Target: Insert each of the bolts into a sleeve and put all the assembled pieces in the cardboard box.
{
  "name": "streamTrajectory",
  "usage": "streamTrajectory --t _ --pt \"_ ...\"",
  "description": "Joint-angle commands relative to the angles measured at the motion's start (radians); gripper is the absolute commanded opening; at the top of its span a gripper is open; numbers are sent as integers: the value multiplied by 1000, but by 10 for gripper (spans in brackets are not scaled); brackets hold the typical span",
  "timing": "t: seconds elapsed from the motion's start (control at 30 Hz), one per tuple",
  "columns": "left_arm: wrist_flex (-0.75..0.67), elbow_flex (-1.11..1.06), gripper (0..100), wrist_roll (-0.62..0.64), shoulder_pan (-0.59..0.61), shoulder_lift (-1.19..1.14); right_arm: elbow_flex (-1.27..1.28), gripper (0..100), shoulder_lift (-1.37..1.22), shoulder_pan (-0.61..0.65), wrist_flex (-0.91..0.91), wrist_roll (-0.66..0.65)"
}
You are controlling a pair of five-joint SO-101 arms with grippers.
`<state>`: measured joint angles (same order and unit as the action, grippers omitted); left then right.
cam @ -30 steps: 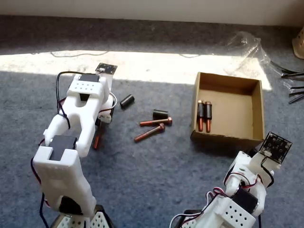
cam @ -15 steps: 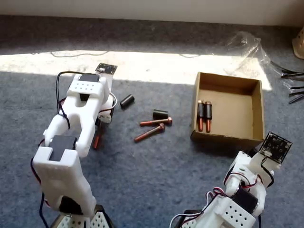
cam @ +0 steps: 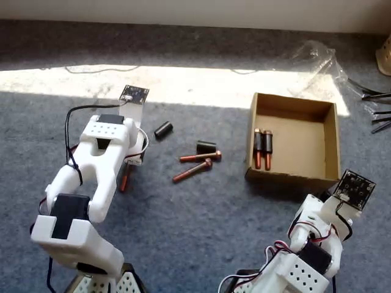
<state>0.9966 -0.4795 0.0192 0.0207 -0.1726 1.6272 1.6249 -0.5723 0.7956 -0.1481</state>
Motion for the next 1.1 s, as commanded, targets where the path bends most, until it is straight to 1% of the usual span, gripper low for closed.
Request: streamTrajectory --t 0.0,0.23,0.27,0.33,0.4,0.53,0.67,0.83,1.0,1.07 --pt "-41 -21 7 -2 -15 8 -12 4 8 -10 -35 2" --pt "-43 -27 5 0 -4 19 -13 4 8 -7 -35 6" --pt "-43 -24 5 0 1 19 -16 4 8 8 -35 6" --pt "-46 -22 4 -5 2 21 -19 4 8 61 -10 0" --pt "-44 -22 4 -5 -1 21 -30 4 8 131 51 -2" --pt "-43 -21 4 -5 -4 21 -131 4 8 263 162 -2" --pt "-41 -27 8 -5 1 10 -228 4 8 331 248 -2" --pt "-41 -28 12 -5 -1 10 -265 4 8 335 275 -2" --pt "-41 -30 114 -5 -2 10 -265 4 8 332 274 -2" --pt "-41 -30 116 -5 -2 10 -265 4 8 332 274 -2"
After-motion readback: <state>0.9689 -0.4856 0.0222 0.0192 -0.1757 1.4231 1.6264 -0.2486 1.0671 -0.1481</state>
